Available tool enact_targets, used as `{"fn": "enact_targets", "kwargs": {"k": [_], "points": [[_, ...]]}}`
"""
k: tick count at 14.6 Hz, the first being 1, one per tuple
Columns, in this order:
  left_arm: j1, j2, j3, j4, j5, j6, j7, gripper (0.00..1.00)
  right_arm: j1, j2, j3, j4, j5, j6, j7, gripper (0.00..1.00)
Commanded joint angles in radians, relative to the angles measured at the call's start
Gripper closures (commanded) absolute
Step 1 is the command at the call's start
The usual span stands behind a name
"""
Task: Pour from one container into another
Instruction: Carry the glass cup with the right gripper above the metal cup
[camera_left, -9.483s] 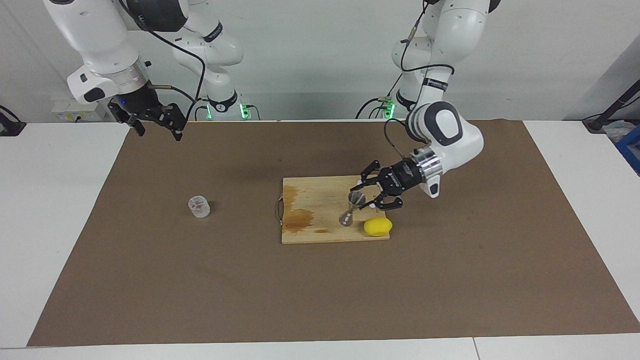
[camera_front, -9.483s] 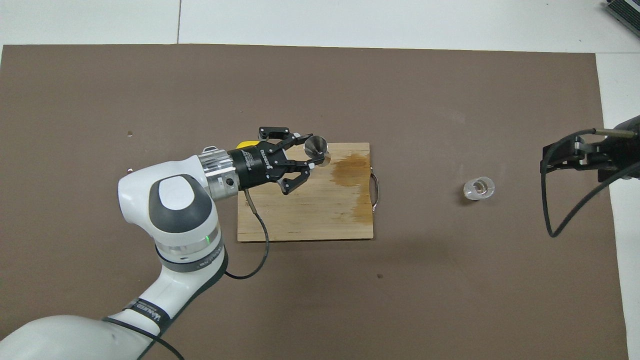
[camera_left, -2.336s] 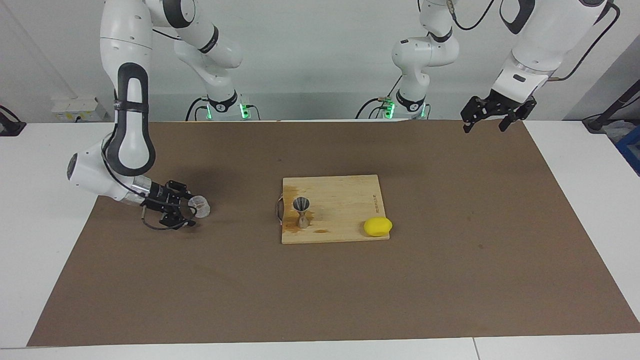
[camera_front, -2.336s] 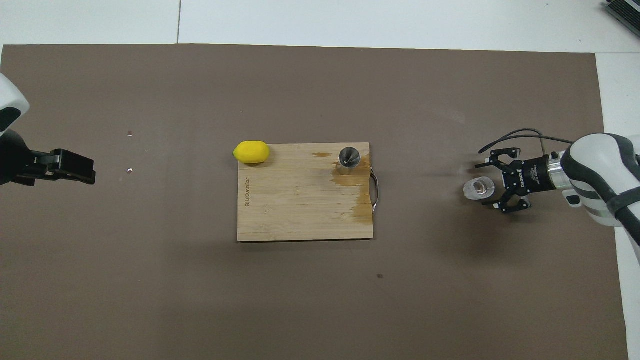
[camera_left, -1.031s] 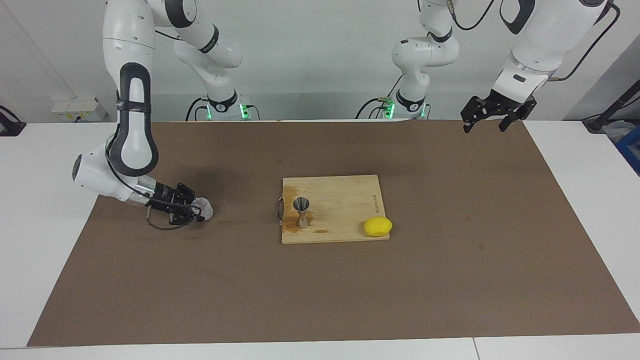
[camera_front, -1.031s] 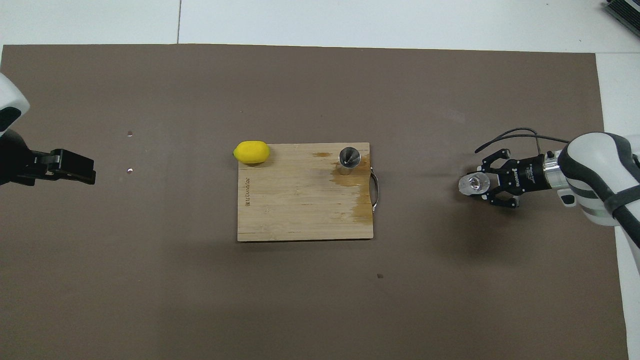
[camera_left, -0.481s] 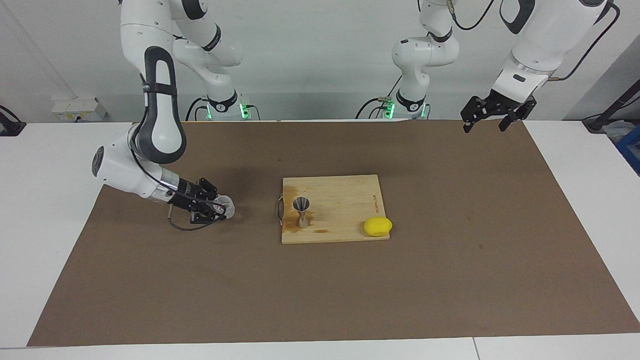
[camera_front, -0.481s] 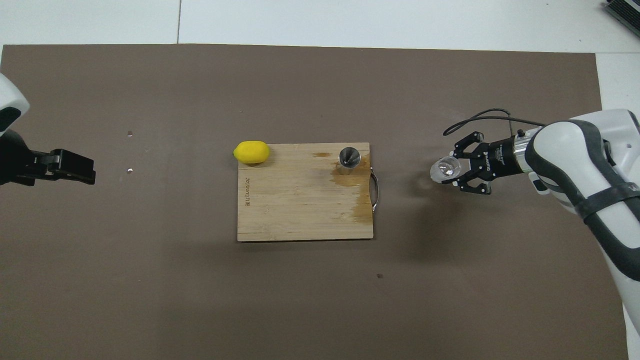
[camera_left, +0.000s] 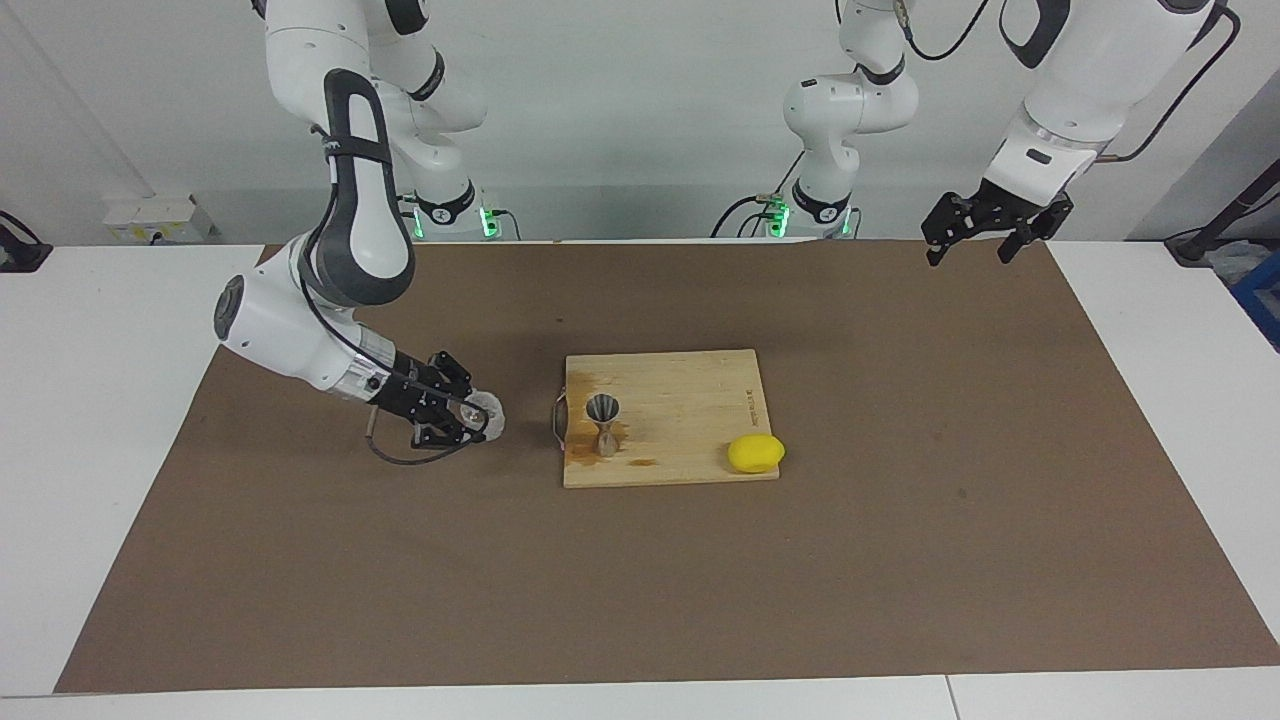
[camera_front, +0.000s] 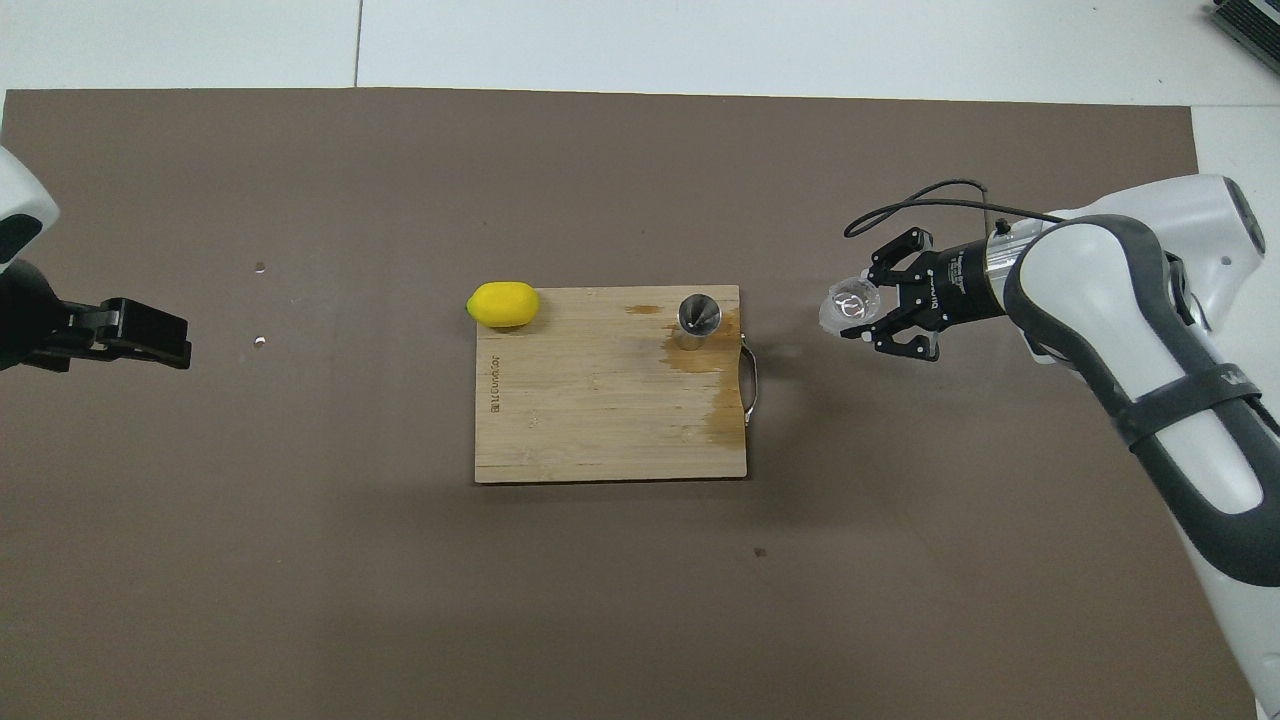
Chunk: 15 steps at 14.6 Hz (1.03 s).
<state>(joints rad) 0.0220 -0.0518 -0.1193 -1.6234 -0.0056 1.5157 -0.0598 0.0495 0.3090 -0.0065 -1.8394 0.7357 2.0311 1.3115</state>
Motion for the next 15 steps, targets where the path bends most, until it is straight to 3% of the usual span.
{"fn": "enact_targets", "kwargs": {"k": [1, 15], "points": [[-0.004, -0.019, 0.009, -0.010, -0.001, -0.015, 0.012, 0.00, 0.024, 0.002, -0.003, 0.034, 0.016, 0.011, 0.049, 1.00], [-0.004, -0.019, 0.009, -0.009, -0.001, -0.015, 0.012, 0.00, 0.119, 0.039, -0.001, 0.195, -0.085, 0.008, 0.281, 1.00]]}}
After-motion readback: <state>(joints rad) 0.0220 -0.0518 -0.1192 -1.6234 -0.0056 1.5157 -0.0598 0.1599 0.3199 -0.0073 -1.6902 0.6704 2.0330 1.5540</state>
